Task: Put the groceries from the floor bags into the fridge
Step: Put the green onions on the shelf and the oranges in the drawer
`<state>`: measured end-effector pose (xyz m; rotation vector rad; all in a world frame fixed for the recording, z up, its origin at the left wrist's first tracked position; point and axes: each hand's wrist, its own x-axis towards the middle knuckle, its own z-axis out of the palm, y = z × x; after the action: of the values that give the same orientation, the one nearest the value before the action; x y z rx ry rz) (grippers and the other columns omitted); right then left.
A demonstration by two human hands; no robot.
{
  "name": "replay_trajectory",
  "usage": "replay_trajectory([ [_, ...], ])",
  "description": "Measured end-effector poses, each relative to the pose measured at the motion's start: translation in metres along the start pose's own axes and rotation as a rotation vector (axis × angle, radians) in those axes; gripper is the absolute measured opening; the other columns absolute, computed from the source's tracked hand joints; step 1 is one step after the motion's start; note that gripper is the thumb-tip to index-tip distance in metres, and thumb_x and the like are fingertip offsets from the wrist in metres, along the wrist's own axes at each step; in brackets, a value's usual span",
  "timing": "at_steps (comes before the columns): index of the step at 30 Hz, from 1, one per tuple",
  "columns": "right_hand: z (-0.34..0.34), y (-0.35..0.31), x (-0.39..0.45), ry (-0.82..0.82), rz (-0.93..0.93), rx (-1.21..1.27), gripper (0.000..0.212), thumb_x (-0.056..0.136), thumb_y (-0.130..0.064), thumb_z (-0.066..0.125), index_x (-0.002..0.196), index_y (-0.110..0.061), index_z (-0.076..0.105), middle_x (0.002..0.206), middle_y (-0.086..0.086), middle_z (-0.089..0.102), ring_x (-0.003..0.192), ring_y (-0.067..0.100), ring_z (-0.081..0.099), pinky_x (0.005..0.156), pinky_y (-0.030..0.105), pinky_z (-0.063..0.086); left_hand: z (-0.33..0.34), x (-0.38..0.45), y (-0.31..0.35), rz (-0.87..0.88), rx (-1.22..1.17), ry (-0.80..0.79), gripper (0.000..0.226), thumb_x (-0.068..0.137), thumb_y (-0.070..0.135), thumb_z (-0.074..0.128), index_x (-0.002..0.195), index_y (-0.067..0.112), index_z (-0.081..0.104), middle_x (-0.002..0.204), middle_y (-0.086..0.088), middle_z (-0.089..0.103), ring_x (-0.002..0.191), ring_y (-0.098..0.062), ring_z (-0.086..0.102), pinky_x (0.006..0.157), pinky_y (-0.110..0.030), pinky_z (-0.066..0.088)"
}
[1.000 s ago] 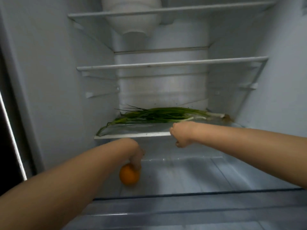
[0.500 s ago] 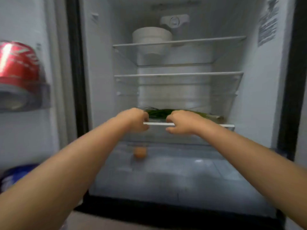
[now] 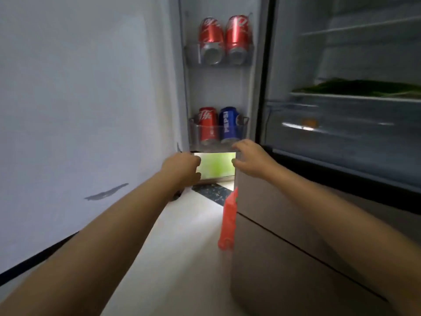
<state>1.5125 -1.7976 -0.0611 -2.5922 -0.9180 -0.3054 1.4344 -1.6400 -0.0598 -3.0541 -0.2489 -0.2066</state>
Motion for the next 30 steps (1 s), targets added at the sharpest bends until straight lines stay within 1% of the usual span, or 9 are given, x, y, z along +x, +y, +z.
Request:
replay_trajectory([
  [3, 0.039, -0.080, -0.008, -0.040, -0.076, 0.032, 0.039, 0.090, -0.014, 0.052, 0.126, 0.002, 0.051, 0.135, 0.018, 0.048, 0.128, 0.028, 0.041, 0.102, 0.028, 0.027, 0.016, -0.067, -0.065, -0.121, -0.028, -0.037, 0.038, 0.095, 0.029, 0.046, 0.131, 0.017, 0.051, 0.130, -0.011, 0.051, 0.120, -0.030, 0.051, 0.095, -0.037, 0.045],
  [5, 0.068, -0.137, -0.017, -0.066, -0.120, 0.061, 0.037, 0.089, -0.014, 0.051, 0.122, 0.002, 0.054, 0.130, 0.019, 0.052, 0.124, 0.030, 0.044, 0.101, 0.031, 0.032, 0.028, -0.115, -0.111, -0.188, -0.024, -0.042, 0.041, 0.096, 0.029, 0.044, 0.134, 0.017, 0.046, 0.133, -0.010, 0.050, 0.121, -0.029, 0.050, 0.097, -0.038, 0.044],
  [8, 0.118, -0.222, -0.039, -0.117, -0.169, 0.109, 0.034, 0.087, -0.014, 0.051, 0.118, -0.001, 0.058, 0.124, 0.017, 0.055, 0.119, 0.030, 0.049, 0.098, 0.033, 0.040, 0.054, -0.190, -0.184, -0.276, -0.029, -0.058, 0.041, 0.096, 0.028, 0.044, 0.135, 0.016, 0.045, 0.135, -0.008, 0.049, 0.123, -0.028, 0.049, 0.096, -0.037, 0.043],
  [13, 0.200, -0.358, -0.093, -0.243, -0.188, 0.147, 0.037, 0.090, -0.019, 0.049, 0.123, -0.004, 0.056, 0.130, 0.013, 0.052, 0.121, 0.028, 0.048, 0.101, 0.035, 0.040, 0.095, -0.319, -0.296, -0.415, -0.096, -0.075, 0.041, 0.095, 0.024, 0.045, 0.134, 0.014, 0.044, 0.128, -0.009, 0.053, 0.116, -0.027, 0.052, 0.091, -0.036, 0.044],
  [17, 0.257, -0.438, -0.123, -0.369, -0.173, 0.129, 0.038, 0.093, -0.021, 0.047, 0.127, -0.006, 0.053, 0.135, 0.012, 0.049, 0.123, 0.027, 0.046, 0.101, 0.036, 0.040, 0.127, -0.393, -0.370, -0.512, -0.126, -0.149, 0.043, 0.094, 0.025, 0.047, 0.136, 0.015, 0.045, 0.134, -0.008, 0.051, 0.121, -0.025, 0.051, 0.094, -0.036, 0.045],
  [20, 0.293, -0.484, -0.127, -0.436, -0.178, 0.120, 0.038, 0.093, -0.021, 0.046, 0.126, -0.005, 0.053, 0.134, 0.013, 0.050, 0.122, 0.027, 0.048, 0.101, 0.035, 0.041, 0.152, -0.421, -0.415, -0.568, -0.134, -0.218, 0.041, 0.095, 0.026, 0.045, 0.135, 0.016, 0.045, 0.135, -0.008, 0.050, 0.123, -0.025, 0.049, 0.095, -0.035, 0.044],
  [23, 0.332, -0.520, -0.117, -0.489, -0.192, 0.104, 0.037, 0.094, -0.021, 0.046, 0.126, -0.005, 0.053, 0.133, 0.013, 0.050, 0.121, 0.027, 0.049, 0.100, 0.035, 0.041, 0.177, -0.425, -0.457, -0.585, -0.147, -0.253, 0.041, 0.096, 0.026, 0.044, 0.135, 0.017, 0.045, 0.135, -0.008, 0.050, 0.123, -0.026, 0.049, 0.096, -0.035, 0.043],
  [26, 0.374, -0.544, -0.093, -0.529, -0.176, 0.114, 0.037, 0.094, -0.021, 0.046, 0.126, -0.005, 0.053, 0.133, 0.013, 0.051, 0.120, 0.027, 0.050, 0.099, 0.033, 0.042, 0.204, -0.411, -0.497, -0.570, -0.177, -0.284, 0.041, 0.096, 0.026, 0.044, 0.137, 0.017, 0.044, 0.135, -0.008, 0.050, 0.123, -0.025, 0.049, 0.095, -0.033, 0.044],
  [30, 0.435, -0.564, -0.047, -0.584, -0.106, 0.173, 0.035, 0.094, -0.020, 0.045, 0.124, -0.004, 0.055, 0.131, 0.014, 0.053, 0.120, 0.026, 0.051, 0.100, 0.031, 0.040, 0.243, -0.375, -0.560, -0.536, -0.193, -0.366, 0.040, 0.097, 0.027, 0.044, 0.136, 0.017, 0.045, 0.136, -0.008, 0.049, 0.123, -0.024, 0.049, 0.097, -0.033, 0.043],
])
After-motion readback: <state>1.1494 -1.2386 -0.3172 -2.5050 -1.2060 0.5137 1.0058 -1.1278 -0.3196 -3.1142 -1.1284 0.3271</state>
